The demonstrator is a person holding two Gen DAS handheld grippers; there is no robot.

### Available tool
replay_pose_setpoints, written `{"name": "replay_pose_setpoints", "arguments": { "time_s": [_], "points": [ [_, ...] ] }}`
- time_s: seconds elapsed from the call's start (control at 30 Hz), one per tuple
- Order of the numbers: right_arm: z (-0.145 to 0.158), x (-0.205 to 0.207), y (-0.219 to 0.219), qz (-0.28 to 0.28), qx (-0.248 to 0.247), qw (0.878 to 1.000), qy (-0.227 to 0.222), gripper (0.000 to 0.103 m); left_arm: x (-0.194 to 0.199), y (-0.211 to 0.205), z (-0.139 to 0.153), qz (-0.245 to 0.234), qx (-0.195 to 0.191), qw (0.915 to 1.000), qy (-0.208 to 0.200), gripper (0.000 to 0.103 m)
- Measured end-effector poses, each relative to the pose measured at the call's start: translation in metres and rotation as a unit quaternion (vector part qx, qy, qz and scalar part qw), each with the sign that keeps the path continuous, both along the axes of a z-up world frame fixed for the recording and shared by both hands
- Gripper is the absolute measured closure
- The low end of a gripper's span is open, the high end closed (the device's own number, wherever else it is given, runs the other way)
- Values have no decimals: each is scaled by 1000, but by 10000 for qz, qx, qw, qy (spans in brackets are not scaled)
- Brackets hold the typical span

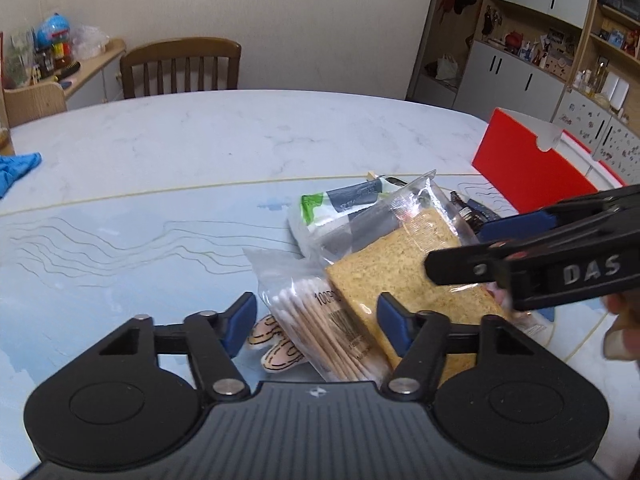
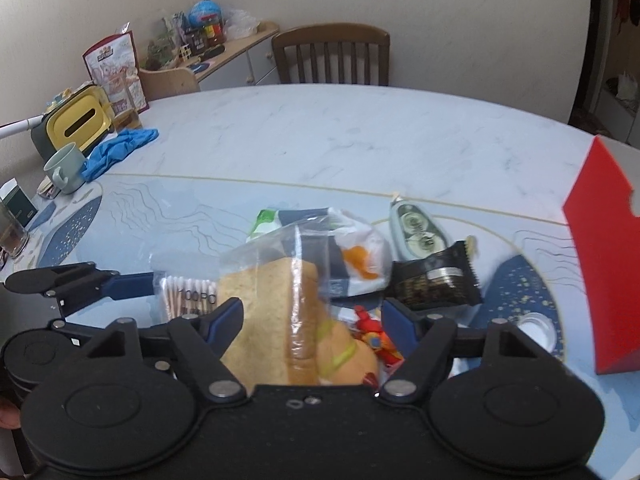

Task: Organize objects
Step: 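Grasp the cotton swab bag with left tool while right tool grasps the bagged bread slice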

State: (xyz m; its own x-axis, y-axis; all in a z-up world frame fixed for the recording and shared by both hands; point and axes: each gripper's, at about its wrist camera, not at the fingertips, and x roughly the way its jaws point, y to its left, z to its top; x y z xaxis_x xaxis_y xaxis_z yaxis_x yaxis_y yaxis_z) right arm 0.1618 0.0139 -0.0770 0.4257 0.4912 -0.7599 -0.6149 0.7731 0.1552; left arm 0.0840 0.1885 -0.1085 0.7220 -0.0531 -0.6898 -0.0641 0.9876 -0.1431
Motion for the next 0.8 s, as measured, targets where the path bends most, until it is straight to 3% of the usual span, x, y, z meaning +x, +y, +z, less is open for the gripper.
{"name": "replay_pose_setpoints", "arguments": {
  "time_s": [0.27,0.43,0.63,0.8],
  "points": [
    [-4,0,9,119,15,9997,225,60,1,6,-2,-10,-286,9996,37,70],
    [1,-3,10,42,40,9996,275,73,1,13,-3,55,-533,9985,75,78],
    [13,-10,2,-109,175,9993,317,78,-1,11,3,59,-479,9988,-17,88],
    [31,-18,-19,-270,351,9987,240,79,-7,8,16,-19,-612,9981,-111,89]
  ]
}}
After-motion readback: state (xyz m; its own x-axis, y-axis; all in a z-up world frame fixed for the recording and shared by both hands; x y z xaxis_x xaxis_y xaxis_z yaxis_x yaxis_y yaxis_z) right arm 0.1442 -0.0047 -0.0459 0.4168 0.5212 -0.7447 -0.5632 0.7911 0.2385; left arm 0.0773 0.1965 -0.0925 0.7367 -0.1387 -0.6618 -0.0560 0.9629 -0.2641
